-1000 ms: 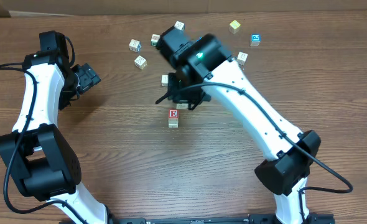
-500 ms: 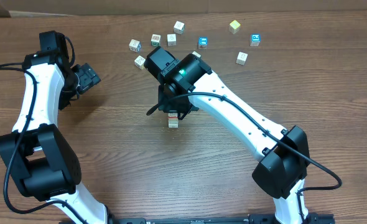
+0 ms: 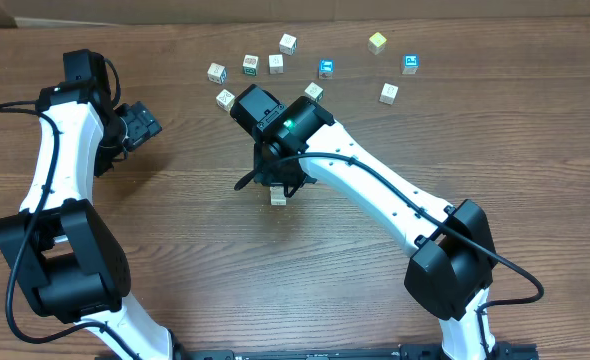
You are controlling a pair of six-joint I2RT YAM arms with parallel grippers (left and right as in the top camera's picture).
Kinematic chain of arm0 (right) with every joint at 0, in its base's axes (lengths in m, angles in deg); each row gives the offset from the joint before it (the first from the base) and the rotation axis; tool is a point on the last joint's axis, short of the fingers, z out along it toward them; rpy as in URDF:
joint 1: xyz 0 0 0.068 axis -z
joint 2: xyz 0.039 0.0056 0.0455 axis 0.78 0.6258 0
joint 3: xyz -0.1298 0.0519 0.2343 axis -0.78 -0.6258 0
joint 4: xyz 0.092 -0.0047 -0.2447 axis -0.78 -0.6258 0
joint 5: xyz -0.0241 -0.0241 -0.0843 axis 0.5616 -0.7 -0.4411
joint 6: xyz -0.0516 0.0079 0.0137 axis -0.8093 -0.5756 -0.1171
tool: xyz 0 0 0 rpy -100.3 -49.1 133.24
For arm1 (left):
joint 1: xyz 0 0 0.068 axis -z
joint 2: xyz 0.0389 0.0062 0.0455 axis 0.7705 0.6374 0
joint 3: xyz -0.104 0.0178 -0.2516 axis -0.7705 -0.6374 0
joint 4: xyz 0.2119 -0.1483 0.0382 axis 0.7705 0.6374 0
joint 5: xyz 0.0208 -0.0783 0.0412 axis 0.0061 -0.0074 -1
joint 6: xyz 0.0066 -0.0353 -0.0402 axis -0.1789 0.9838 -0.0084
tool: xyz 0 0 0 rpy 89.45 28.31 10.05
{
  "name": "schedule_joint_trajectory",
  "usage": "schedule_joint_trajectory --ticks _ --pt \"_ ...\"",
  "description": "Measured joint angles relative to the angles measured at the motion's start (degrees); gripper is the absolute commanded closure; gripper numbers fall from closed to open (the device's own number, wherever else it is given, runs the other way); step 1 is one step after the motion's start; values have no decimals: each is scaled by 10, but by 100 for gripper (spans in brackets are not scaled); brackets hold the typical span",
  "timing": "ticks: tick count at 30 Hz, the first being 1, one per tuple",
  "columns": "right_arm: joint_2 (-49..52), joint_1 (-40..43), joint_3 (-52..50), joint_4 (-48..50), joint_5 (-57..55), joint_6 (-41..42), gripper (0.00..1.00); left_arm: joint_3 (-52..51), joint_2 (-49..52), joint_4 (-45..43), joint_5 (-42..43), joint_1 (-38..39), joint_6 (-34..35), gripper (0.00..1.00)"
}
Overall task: Form a tower
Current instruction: 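Carry the green-bordered block left over the 'E' block tower, then align and lower the green-bordered block onto the 'E' block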
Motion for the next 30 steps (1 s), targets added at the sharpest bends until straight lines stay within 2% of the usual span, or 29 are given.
schedule_joint_trajectory --ticks 30 --pt "0 -1 0 5 -12 14 88 0 0 0 0 0 0 1"
